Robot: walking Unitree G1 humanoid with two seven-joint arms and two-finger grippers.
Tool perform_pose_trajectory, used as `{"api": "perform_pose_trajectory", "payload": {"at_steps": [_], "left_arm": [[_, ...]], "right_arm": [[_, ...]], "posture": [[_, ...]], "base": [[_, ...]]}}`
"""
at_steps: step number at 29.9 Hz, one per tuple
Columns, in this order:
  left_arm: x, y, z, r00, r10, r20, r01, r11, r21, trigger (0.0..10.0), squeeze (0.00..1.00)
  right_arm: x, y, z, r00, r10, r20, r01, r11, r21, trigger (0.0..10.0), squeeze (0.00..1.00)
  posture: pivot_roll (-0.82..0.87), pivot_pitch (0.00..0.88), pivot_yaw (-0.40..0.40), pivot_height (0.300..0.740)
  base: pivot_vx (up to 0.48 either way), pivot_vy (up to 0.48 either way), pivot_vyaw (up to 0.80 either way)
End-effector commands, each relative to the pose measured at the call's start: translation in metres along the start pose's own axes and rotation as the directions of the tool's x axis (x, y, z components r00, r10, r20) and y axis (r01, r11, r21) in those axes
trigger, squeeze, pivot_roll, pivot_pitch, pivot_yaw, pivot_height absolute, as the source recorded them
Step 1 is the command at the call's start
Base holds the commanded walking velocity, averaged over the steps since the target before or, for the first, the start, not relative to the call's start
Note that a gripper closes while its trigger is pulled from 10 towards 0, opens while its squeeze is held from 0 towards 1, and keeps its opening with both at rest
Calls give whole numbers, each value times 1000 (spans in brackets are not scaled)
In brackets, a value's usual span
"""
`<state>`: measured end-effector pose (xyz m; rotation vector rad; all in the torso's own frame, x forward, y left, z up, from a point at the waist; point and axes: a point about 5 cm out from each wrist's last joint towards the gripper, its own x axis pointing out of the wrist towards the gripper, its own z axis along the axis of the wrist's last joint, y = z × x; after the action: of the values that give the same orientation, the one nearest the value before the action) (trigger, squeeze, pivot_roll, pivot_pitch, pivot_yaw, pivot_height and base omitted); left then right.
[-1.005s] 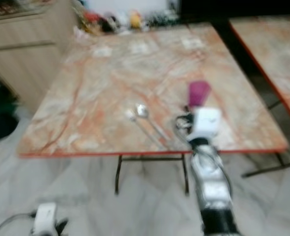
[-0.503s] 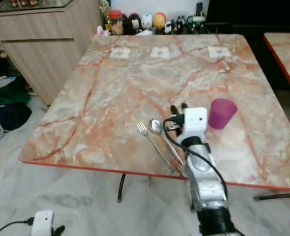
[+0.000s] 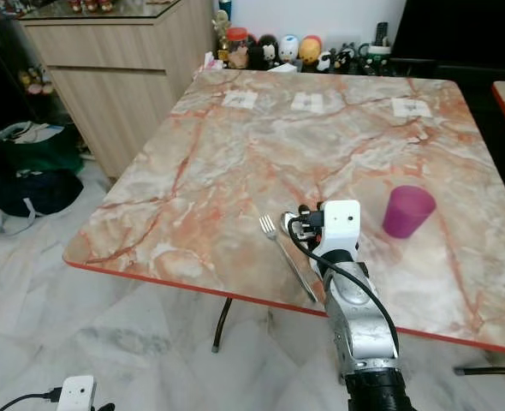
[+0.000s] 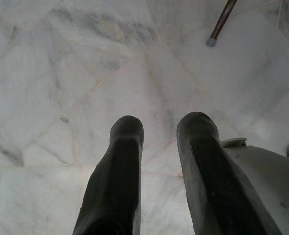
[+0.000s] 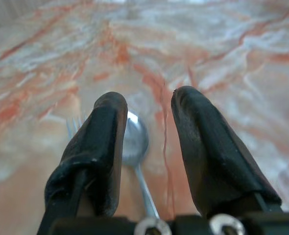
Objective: Setting the table
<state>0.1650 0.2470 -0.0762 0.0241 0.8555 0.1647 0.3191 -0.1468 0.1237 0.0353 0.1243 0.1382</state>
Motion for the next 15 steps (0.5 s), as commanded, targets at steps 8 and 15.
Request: {"api": "perform_pose_trajectory", "payload": {"at_steps": [8, 15], "left_arm": [[2, 1, 3, 1000, -2, -15, 3, 1000, 21, 10000, 0], [2, -3, 2, 1000, -7, -16, 8, 1000, 24, 10000, 0]], "right_arm": [[2, -3, -10, 992, 19, -122, -21, 1000, -15, 10000, 1000], [6, -2, -12, 985, 74, -158, -82, 995, -47, 10000, 757]], "posture": [[-111, 87, 59, 740], [-105, 110, 70, 740]], "base": [[0, 0, 0], [0, 0, 0]]}}
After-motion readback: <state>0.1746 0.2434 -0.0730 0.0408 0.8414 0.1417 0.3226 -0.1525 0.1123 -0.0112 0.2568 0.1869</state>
